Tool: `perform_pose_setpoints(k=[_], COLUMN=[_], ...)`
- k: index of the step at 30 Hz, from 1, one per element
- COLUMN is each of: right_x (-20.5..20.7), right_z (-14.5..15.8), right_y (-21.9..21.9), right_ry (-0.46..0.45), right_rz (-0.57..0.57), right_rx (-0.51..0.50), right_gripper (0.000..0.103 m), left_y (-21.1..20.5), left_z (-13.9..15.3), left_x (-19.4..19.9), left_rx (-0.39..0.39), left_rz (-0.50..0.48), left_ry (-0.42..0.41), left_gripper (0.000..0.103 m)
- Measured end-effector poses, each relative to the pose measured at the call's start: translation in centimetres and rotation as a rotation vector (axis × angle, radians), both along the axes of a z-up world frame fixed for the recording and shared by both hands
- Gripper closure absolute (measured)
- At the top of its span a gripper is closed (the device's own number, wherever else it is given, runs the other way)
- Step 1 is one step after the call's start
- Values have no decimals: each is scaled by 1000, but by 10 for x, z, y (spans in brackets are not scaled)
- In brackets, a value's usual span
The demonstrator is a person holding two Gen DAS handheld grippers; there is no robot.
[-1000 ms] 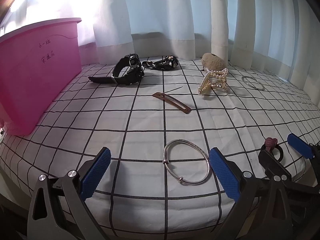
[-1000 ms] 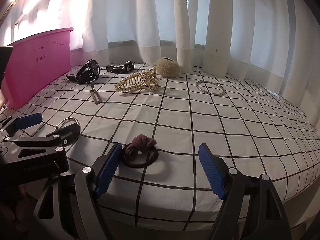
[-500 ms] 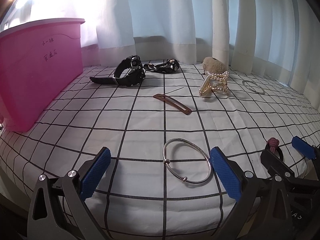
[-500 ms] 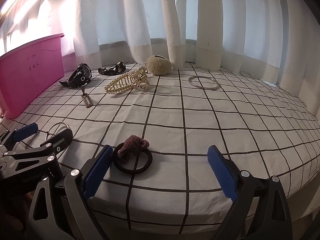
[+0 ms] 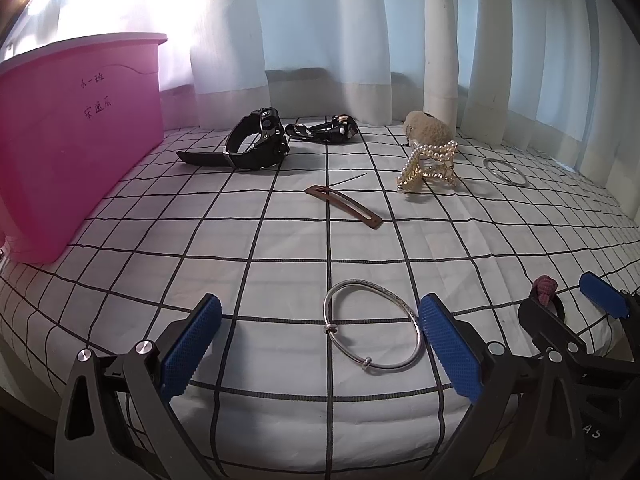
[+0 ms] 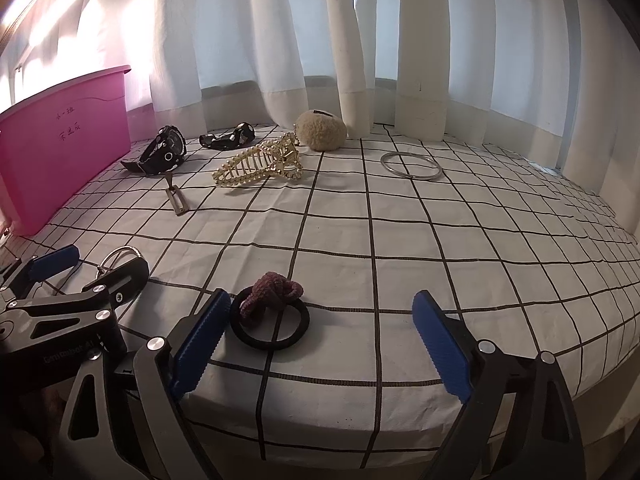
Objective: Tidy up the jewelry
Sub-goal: 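Close the left tool on the silver bangle while the right tool grasps the pink-knotted black hair tie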
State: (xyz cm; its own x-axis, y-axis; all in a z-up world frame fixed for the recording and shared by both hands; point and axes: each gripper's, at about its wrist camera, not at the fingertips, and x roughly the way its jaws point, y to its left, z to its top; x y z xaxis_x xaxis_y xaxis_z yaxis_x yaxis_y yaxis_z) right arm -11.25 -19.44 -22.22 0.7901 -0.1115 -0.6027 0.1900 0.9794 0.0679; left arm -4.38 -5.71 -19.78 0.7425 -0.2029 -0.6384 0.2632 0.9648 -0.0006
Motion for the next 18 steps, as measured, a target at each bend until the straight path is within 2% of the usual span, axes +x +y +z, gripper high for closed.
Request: perform_pose_setpoints(k=[1,4,5,10,13,17,18], right_x=[0,0,0,-1,-1,-1,-2], right_z=[1,3,3,4,5,5,5], right_y=[3,12,13,22,22,22,22], right_ry=[-4,-14,-16,-26,-26,-23,-23], right_rz=[14,44,52,100,110,115,115], right_rx=[-9,-37,-35,-43,-36,-25,-26], right_gripper=[29,44,47,72,74,77,78], left_y=[0,-2,-3,-7,-8,-13,-15], left_z=[0,1,1,3,4,6,6], left_x=[0,-1,-2,-6,-8,-13,-14], left_rx=[0,1,5,12,11,12,26], left_rz=[0,-12,-18,-49,-70,-121,-120], left_ry=[2,4,4,7,4,0,-5], left_gripper=[7,11,14,24,33,56,56])
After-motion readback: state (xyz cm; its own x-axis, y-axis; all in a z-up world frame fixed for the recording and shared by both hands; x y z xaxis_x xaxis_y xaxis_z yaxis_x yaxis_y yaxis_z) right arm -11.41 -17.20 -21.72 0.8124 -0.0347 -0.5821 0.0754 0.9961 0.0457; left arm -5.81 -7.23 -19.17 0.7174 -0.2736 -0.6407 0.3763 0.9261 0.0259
